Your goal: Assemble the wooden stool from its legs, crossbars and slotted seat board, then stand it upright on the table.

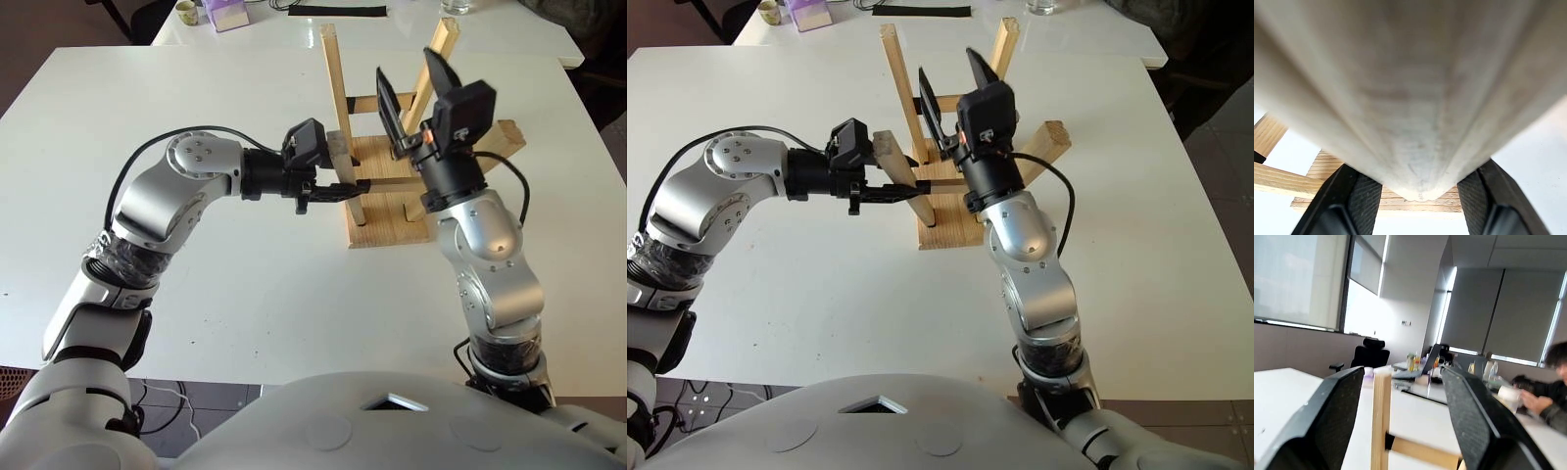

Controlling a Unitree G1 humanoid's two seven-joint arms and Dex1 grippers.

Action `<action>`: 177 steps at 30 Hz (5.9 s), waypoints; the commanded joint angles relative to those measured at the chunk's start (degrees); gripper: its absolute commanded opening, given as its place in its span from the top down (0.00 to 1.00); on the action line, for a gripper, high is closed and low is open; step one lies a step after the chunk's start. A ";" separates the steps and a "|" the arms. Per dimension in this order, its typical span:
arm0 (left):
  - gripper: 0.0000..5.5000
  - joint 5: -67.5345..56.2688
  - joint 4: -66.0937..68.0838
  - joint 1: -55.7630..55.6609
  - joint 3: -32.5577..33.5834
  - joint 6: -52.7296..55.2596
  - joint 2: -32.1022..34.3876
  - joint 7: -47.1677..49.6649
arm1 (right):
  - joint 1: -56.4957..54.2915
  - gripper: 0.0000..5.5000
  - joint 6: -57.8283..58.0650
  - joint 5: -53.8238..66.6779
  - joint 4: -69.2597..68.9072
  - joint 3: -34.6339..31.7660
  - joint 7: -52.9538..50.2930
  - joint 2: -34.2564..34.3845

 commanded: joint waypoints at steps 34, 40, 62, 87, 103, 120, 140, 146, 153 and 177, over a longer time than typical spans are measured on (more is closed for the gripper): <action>0.63 8.07 6.03 4.65 -6.28 8.48 3.02 -1.28 | 3.83 0.59 -10.08 7.26 21.62 -38.65 9.31 -22.17; 0.63 7.88 5.82 5.01 -6.10 8.75 2.60 -0.62 | 2.92 0.45 -9.96 5.77 19.70 -37.39 7.71 -20.57; 0.63 8.82 3.77 1.64 -10.16 9.20 -1.82 0.06 | -17.11 0.28 15.88 2.52 -1.63 4.44 1.83 8.36; 0.63 4.68 -1.73 4.79 -8.28 13.00 -1.62 2.87 | -11.09 0.28 10.02 -0.13 -1.73 1.17 13.05 -4.18; 0.38 -14.19 -15.81 6.84 4.77 29.58 -12.45 17.25 | -6.64 0.27 -11.02 -2.02 28.87 -19.51 10.40 -15.67; 0.38 -3.72 -10.98 24.90 16.78 10.69 8.99 -0.72 | 19.60 0.27 -7.14 0.83 15.37 -27.72 28.25 -33.07; 0.37 39.75 76.77 -9.72 7.07 -50.68 -20.83 33.65 | 20.58 0.36 -2.06 0.12 13.03 -11.56 40.65 -37.69; 0.37 45.50 82.05 -8.24 4.06 -61.23 -22.73 31.56 | 12.26 0.36 -3.76 -3.94 21.04 -7.02 34.02 -31.65; 0.37 42.56 74.59 3.79 4.65 -69.67 -17.98 22.36 | 5.57 0.36 -7.52 -6.87 28.34 -4.52 30.62 -27.62; 0.44 22.19 10.68 42.16 15.64 -27.91 -7.32 15.35 | 21.15 0.42 -7.85 0.59 19.91 -17.33 34.84 -32.54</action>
